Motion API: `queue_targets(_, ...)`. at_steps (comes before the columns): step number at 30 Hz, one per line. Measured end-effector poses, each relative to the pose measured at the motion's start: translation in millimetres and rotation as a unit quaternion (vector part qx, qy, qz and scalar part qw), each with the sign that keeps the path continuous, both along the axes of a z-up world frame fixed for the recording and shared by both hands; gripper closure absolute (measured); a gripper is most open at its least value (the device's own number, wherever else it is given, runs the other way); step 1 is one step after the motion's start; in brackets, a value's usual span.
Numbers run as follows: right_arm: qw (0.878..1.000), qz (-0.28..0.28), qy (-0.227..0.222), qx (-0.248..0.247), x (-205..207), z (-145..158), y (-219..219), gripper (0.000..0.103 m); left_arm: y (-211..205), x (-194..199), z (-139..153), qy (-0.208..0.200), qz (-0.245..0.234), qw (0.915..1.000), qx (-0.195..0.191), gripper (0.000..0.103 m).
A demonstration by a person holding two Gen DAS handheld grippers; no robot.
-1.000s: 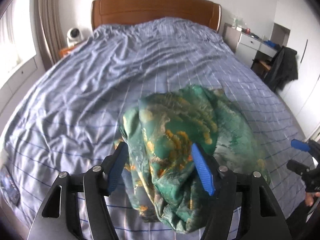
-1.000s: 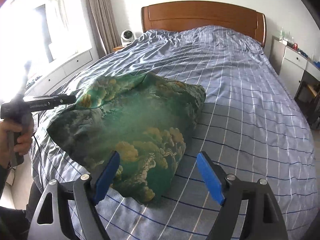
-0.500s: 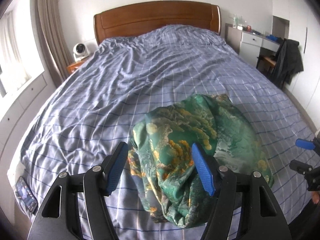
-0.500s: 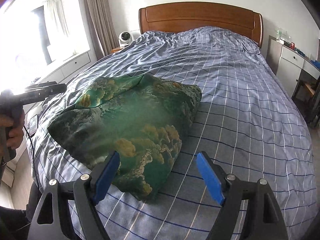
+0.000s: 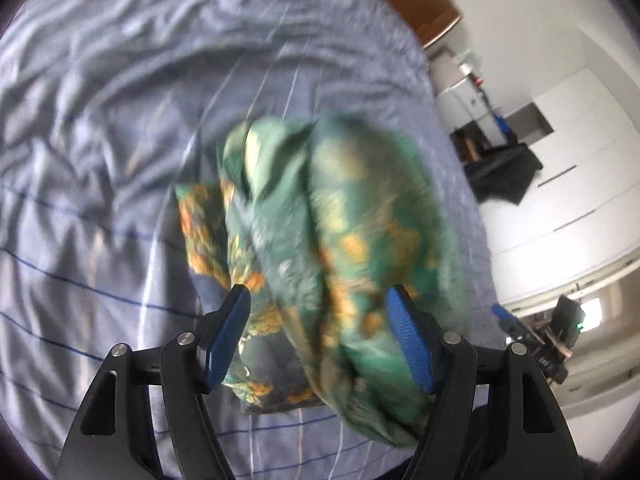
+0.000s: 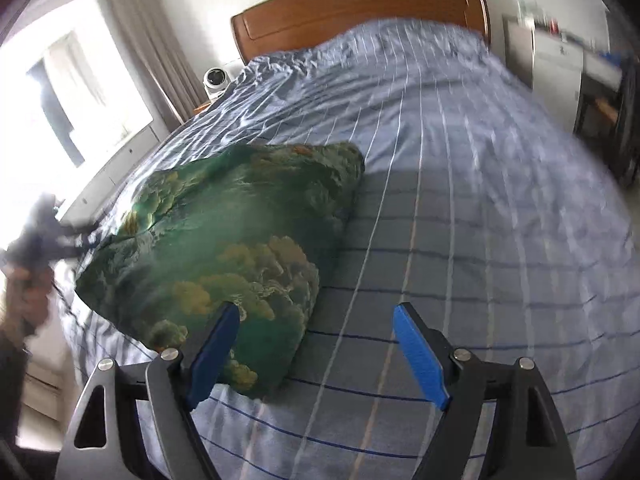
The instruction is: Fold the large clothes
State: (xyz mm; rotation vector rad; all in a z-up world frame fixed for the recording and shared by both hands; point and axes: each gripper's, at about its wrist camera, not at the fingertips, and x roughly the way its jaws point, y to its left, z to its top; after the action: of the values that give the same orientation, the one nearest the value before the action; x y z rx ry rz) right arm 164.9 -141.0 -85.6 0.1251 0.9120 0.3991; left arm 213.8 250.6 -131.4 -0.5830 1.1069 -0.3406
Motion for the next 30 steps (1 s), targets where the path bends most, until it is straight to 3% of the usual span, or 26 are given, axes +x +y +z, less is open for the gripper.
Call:
queue_targets(3, 0.999, 0.006, 0.03, 0.04, 14.9, -15.9, 0.1, 0.022, -1.4, 7.5, -24.4, 0.014, 0.013, 0.9998, -0.011, 0.019)
queue_targets(5, 0.997, 0.016, 0.053, 0.059, 24.4, -28.7, 4.3, 0.022, 0.4, 9.4, -35.5, 0.015, 0.022, 0.9996, 0.003, 0.012)
queue_targets(10, 0.987, 0.053, 0.106, 0.106, 43.7, -62.0, 15.5, 0.022, 2.2, 11.6, -55.5, 0.023, 0.016, 0.9994, 0.021, 0.002)
queue_targets(12, 0.983, 0.062, 0.125, 0.119, 49.5, -75.7, 17.4, 0.019, 4.7, 12.7, -66.1, 0.031, 0.015, 0.9994, 0.005, 0.0)
queue_targets(15, 0.973, 0.062, 0.144, 0.168, 62.0, -91.6, 16.2, 0.015, 7.8, 19.3, -80.5, 0.046, 0.008, 0.997, -0.061, 0.0)
queue_targets(20, 0.938, 0.067, 0.213, 0.265, 86.2, -127.9, 26.8, 0.0, 1.4, 22.0, -88.4, 0.048, 0.007, 0.9942, -0.096, 0.003)
queue_targets(21, 0.938, 0.067, 0.209, 0.268, 87.3, -129.3, 32.0, 0.001, 0.7, 19.4, -85.5, 0.042, 0.005, 0.9947, -0.094, 0.02)
queue_targets(24, 0.958, 0.091, 0.161, 0.219, 79.1, -107.0, 52.2, 0.015, -2.2, 14.2, -63.8, 0.024, -0.003, 0.9972, -0.07, 0.045)
queue_targets(26, 0.97, 0.119, 0.108, 0.184, 67.2, -82.0, 64.1, 0.025, -0.7, 10.9, -44.3, 0.007, -0.009, 0.9973, -0.072, 0.047)
queue_targets(30, 0.975, 0.149, 0.035, 0.164, 60.5, -40.1, 69.5, 0.027, -2.4, 23.6, -9.9, -0.034, -0.012, 0.9968, -0.071, 0.048)
